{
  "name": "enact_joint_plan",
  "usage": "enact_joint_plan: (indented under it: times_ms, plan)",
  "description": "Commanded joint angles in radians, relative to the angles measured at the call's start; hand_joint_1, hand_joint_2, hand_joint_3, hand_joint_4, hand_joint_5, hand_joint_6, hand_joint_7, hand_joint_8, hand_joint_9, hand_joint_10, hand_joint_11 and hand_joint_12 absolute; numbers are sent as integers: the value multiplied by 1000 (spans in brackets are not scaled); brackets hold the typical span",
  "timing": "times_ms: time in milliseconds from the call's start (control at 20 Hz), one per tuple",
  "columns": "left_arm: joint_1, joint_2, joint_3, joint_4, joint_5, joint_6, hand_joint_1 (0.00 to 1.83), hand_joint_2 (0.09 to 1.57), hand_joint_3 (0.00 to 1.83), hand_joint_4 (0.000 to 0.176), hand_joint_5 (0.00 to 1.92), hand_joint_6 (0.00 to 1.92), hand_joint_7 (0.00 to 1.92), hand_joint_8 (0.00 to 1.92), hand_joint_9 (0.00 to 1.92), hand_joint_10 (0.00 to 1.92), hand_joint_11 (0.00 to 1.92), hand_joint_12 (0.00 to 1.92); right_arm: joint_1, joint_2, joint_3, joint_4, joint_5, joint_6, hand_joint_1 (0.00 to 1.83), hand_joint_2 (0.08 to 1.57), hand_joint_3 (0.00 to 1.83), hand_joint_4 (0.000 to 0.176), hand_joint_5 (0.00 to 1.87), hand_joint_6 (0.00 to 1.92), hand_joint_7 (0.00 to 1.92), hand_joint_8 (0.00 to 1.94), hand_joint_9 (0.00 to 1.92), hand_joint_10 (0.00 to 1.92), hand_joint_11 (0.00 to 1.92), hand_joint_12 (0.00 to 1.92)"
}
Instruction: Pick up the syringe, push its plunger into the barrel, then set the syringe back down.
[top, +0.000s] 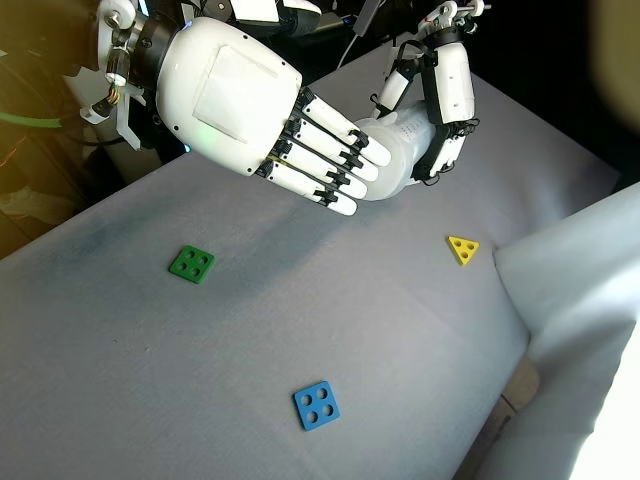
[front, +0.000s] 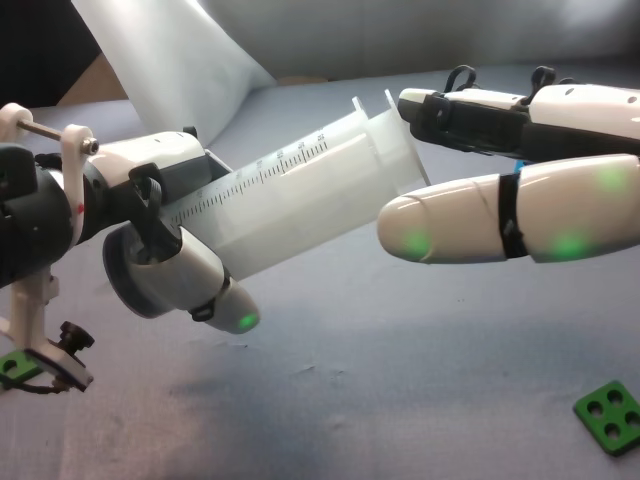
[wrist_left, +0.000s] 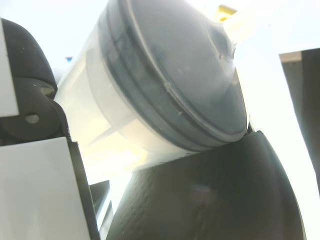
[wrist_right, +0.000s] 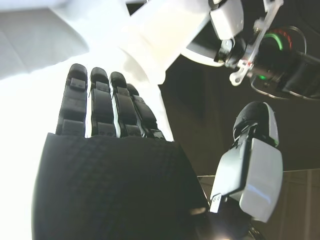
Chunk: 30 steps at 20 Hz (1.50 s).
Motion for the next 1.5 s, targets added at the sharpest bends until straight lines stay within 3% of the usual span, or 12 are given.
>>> enact_joint_plan:
  times_ms: [0, 700, 1050, 1250, 1350, 1450]
  plan:
    - [-17, -14, -12, 58, 100, 0, 1484, 1133, 0, 0, 974, 853, 940, 987, 874, 1241, 597, 1647, 10, -5, -6, -8, 102, 3, 224, 812, 3, 0, 0, 0, 0, 0, 0, 0, 0, 0]
    - [5, -26, -4, 104, 101, 34, 1484, 1134, 0, 0, 963, 852, 930, 1004, 884, 1233, 600, 1656, -24, 113, 1, -8, 113, -3, 248, 824, 5, 0, 0, 0, 0, 0, 0, 0, 0, 0]
    - [18, -44, 15, 166, 99, 82, 1484, 1130, 0, 0, 963, 870, 946, 981, 893, 1209, 604, 1641, -46, 155, 53, -8, 120, -26, 253, 817, 1, 0, 0, 0, 0, 0, 0, 0, 0, 0]
    - [16, -56, 32, 215, 91, 105, 1488, 1118, 0, 0, 972, 854, 974, 940, 921, 1171, 632, 1601, -52, 127, 114, -8, 128, -253, 246, 817, 1, 0, 0, 0, 0, 0, 0, 0, 0, 0]
    - [18, -64, 37, 241, 82, 136, 1488, 1116, 0, 0, 963, 882, 992, 901, 932, 1153, 630, 1599, -51, 93, 155, -9, 134, -424, 254, 814, 0, 0, 0, 0, 0, 0, 0, 0, 0, 0]
    - [22, -69, 36, 258, 73, 146, 1488, 1116, 0, 0, 969, 865, 997, 905, 922, 1170, 631, 1594, -50, 82, 165, -9, 132, -511, 255, 817, 1, 0, 0, 0, 0, 0, 0, 0, 0, 0]
